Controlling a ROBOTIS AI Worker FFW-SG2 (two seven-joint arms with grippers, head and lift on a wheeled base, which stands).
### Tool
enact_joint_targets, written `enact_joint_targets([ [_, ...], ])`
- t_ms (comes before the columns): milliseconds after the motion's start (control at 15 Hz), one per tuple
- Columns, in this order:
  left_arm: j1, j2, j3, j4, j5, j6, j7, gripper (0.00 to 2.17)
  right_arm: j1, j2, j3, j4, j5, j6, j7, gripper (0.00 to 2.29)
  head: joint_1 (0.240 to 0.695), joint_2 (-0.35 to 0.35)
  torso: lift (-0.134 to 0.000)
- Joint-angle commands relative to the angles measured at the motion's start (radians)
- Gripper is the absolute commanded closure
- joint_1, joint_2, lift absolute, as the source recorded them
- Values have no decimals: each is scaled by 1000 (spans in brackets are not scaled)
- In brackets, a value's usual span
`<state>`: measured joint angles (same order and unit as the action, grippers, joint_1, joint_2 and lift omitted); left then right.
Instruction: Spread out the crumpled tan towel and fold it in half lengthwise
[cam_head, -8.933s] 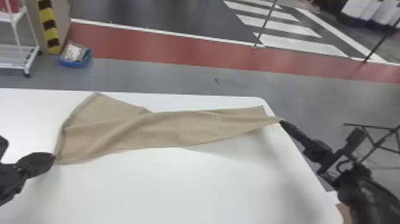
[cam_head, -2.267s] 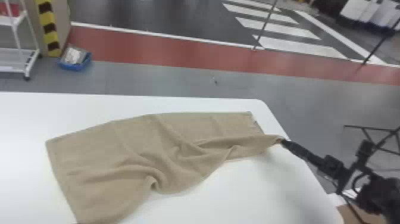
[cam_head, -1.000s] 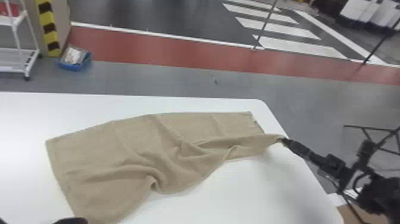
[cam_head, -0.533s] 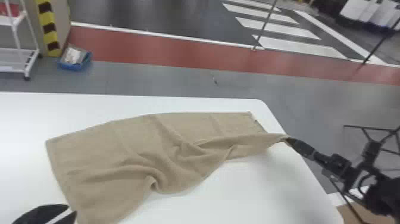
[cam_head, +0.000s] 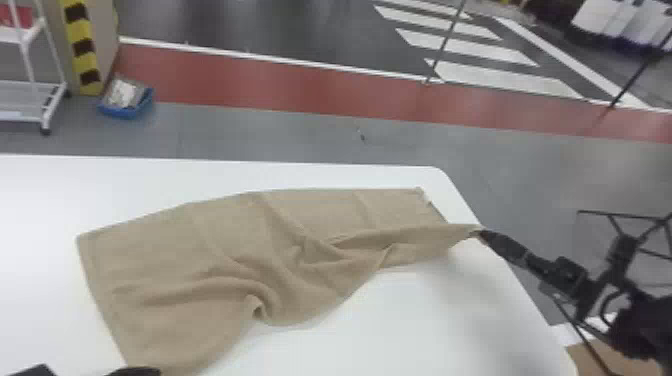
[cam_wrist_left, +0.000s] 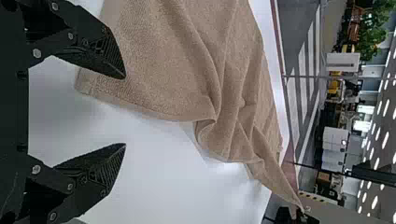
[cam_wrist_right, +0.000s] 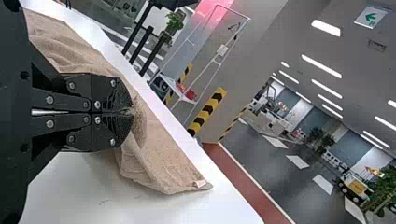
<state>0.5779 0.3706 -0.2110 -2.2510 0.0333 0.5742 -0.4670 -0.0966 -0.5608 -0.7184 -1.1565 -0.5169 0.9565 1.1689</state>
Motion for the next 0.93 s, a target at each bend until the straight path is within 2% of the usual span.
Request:
enact_joint_targets([
  [0,-12,1,-10,14,-33,-1,15,559,1,-4,-6,6,0,0,0,1511,695,-350,-124],
  [400,-20,25,-1,24,-75,36,19,606,1,-5,-7,9,-2,0,0,1511,695,-350,-124],
  [533,-20,33,2,25,-81,36,18,863,0,-5,-6,9,0,3,0,1511,695,-350,-124],
  [600,-20,36,5,24,-78,36,13,883,0,-5,-6,9,-2,6,0,1511,695,-350,-124],
  [733,-21,34,15,17,-56,36,5,1096,-2,-5,-6,9,-2,12,0,1511,695,-350,-124],
  [867,-23,33,27,11,-41,39,2,1096,-2,-5,-7,9,-5,15,0,1511,695,-350,-124],
])
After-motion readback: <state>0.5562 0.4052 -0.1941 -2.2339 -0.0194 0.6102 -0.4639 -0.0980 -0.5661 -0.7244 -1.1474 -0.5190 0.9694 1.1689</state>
